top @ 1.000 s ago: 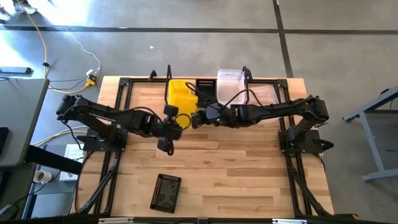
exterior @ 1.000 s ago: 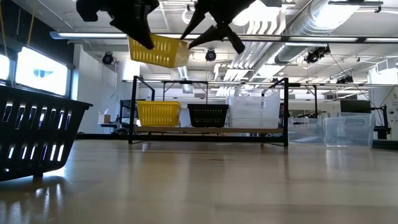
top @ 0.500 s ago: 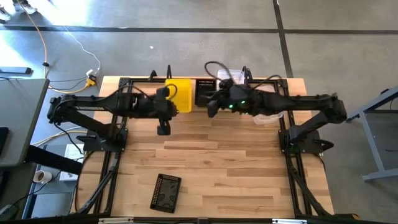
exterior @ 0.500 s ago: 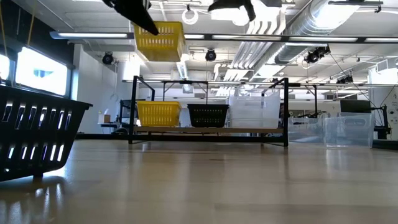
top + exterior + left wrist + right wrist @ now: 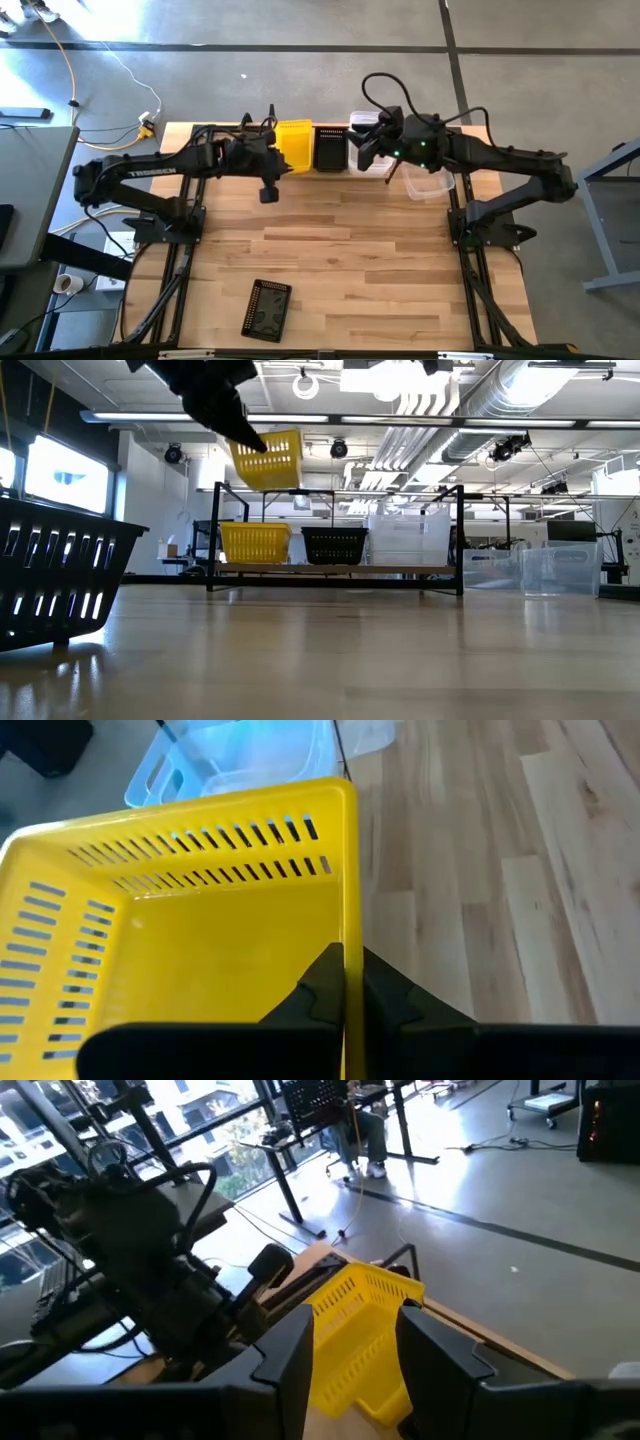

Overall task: Stack baskets on shelf by color
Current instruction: Stack the yellow bin on top of the yellow bin on the shelf

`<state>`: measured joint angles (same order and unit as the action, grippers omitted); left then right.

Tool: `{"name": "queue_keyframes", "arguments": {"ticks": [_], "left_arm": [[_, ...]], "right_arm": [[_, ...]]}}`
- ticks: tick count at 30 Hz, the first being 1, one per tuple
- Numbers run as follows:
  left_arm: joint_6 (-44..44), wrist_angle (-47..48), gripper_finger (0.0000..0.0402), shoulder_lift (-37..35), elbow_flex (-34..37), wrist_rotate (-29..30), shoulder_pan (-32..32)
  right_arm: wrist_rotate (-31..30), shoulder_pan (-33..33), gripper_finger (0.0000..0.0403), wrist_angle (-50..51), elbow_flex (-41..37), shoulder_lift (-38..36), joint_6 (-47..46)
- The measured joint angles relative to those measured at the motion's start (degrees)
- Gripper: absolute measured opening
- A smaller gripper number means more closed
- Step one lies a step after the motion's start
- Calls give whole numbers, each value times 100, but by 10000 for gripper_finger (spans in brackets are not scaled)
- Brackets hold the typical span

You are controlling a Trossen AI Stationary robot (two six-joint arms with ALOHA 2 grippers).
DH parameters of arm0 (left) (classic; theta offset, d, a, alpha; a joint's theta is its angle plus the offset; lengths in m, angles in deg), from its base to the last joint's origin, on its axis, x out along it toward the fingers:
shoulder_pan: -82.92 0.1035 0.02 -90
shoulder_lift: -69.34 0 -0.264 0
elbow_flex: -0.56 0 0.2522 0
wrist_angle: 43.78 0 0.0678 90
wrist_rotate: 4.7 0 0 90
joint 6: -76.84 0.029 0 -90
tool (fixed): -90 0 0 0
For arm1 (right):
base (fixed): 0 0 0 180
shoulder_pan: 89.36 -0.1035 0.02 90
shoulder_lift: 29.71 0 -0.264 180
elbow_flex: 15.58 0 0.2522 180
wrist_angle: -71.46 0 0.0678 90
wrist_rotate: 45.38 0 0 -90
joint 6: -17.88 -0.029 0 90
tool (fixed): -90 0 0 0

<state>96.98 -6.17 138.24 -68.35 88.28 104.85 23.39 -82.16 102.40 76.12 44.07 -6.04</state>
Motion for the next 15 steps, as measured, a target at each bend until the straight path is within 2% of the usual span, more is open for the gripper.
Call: {"name": "queue_keyframes", "arguments": {"ticks": [15], "left_arm": [[702, -568, 0, 71, 719, -1202, 1172]], "right_arm": [[79, 153, 129, 361, 1, -7, -2]]}}
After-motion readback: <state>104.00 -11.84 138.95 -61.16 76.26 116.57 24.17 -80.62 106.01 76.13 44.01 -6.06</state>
